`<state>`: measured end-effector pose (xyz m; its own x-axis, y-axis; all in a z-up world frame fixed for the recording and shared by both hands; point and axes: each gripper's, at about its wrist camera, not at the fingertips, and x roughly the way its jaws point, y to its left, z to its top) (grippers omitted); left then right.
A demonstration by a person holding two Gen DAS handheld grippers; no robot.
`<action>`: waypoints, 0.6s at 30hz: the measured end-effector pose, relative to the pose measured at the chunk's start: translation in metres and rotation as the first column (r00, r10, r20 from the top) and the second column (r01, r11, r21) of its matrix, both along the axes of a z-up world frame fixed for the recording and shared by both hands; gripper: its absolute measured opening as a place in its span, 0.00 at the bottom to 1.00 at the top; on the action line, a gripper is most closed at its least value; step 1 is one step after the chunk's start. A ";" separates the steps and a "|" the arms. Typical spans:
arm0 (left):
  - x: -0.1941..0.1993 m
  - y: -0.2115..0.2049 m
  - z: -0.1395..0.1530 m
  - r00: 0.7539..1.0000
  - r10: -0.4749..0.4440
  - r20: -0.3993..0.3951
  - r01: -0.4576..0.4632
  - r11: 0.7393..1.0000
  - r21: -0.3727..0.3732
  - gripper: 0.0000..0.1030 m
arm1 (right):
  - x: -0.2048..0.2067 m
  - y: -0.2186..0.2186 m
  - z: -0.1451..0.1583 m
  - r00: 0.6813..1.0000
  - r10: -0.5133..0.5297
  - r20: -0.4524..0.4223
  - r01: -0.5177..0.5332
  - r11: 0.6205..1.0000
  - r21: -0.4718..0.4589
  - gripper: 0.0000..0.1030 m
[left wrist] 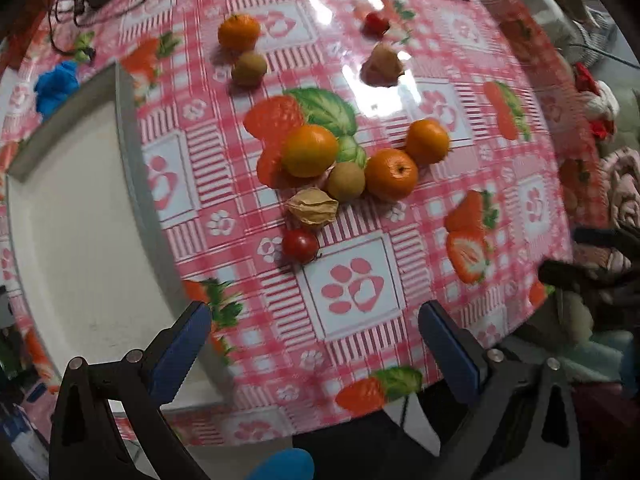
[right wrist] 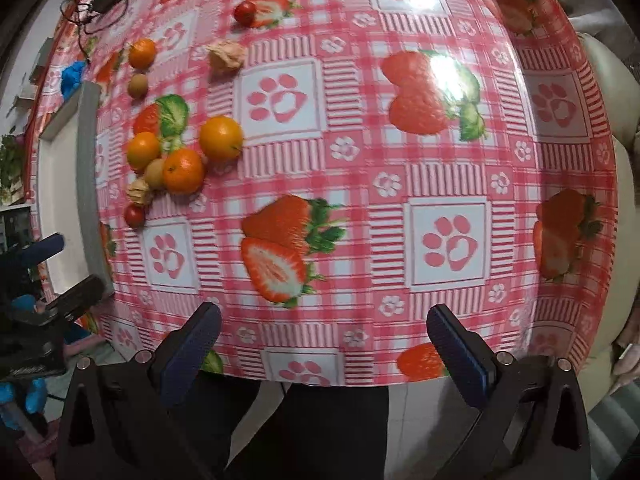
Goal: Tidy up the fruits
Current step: 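Lift both tools and move them toward the scattered fruits beside the white tray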
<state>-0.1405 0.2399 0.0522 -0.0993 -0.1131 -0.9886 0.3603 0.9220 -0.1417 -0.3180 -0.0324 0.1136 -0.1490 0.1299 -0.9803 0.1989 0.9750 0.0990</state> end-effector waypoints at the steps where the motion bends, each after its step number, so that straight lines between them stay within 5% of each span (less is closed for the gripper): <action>1: 0.001 0.001 -0.007 1.000 0.022 -0.006 -0.022 1.000 -0.001 1.00 | -0.004 -0.007 0.001 1.000 0.003 -0.006 -0.003 1.000 0.003 1.00; 10: 0.017 0.022 -0.045 0.991 0.133 -0.026 -0.132 0.991 0.030 1.00 | -0.024 -0.005 -0.019 0.996 0.051 -0.075 -0.051 0.999 -0.002 1.00; 18: 0.035 0.009 -0.060 0.992 0.130 -0.010 -0.128 0.988 0.086 1.00 | -0.018 0.012 -0.044 0.994 0.064 -0.086 -0.065 0.998 -0.011 1.00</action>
